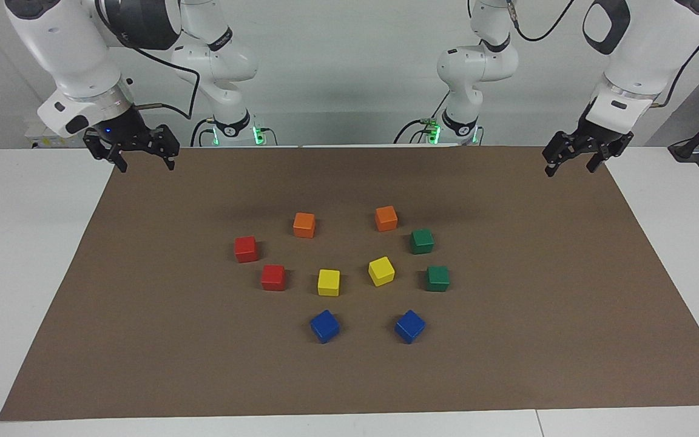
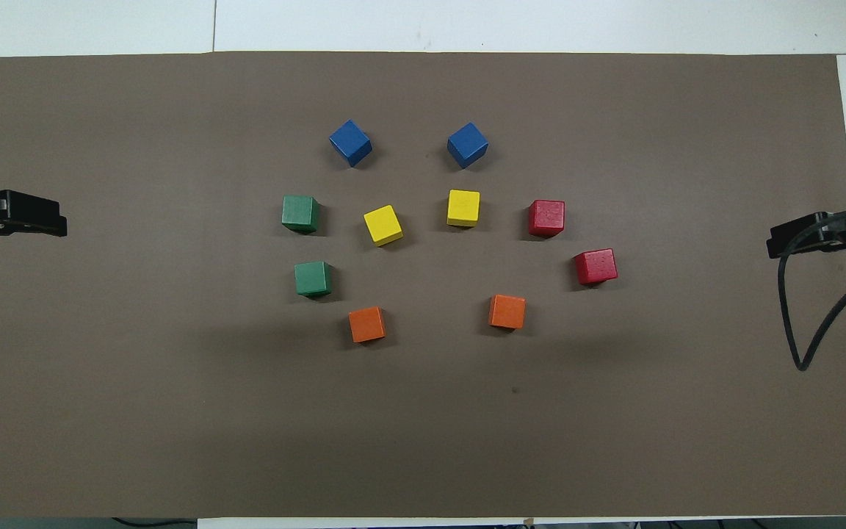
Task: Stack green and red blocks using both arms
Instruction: 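Reach the left gripper to a green block while the right gripper reaches red, then grasp the green block with the left gripper while the right gripper grasps red, then carry green outward with the left gripper while the right gripper carries red, then release green with the left gripper while the right gripper releases red, then grasp the second green with the left gripper while the right gripper grasps red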
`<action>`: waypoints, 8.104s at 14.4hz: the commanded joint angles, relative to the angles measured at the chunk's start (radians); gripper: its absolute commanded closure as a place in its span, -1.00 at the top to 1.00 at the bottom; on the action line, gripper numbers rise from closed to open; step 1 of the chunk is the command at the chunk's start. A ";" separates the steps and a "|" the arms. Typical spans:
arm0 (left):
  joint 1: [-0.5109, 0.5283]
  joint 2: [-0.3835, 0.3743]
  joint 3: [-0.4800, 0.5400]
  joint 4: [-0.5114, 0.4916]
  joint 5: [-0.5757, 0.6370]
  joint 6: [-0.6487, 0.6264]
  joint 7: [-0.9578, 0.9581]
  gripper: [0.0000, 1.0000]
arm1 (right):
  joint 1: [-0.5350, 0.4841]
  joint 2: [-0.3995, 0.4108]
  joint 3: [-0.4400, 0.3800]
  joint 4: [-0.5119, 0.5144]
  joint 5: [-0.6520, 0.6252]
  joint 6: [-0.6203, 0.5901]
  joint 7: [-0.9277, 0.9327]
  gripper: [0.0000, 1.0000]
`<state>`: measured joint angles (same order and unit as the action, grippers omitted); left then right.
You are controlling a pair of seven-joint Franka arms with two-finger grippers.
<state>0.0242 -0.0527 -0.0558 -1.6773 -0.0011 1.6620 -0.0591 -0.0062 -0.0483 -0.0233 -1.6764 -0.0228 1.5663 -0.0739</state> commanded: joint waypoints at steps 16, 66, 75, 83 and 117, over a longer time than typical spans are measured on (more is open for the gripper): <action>-0.125 -0.062 -0.012 -0.214 -0.028 0.166 -0.027 1.00 | 0.207 -0.039 0.028 -0.262 0.037 0.293 0.252 1.00; 0.116 0.139 -0.001 -0.424 -0.031 0.542 0.183 -1.00 | 0.000 0.266 0.023 -0.361 0.035 0.788 -0.113 -1.00; 0.253 0.209 0.001 -0.481 -0.031 0.694 0.301 -1.00 | -0.127 0.263 0.025 -0.430 0.038 0.822 -0.107 -1.00; 0.252 0.248 0.002 -0.483 -0.030 0.726 0.278 -1.00 | -0.132 0.258 0.025 -0.463 0.037 0.860 -0.109 -1.00; -0.276 0.471 -0.001 0.057 -0.063 0.400 -0.027 1.00 | 0.279 0.426 0.036 -0.046 0.037 0.624 0.537 1.00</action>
<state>-0.2068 0.3464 -0.0766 -1.6895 -0.0560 2.0509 -0.0622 0.2805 0.3605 0.0073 -1.7296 0.0028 2.1795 0.4282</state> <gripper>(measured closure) 0.000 0.000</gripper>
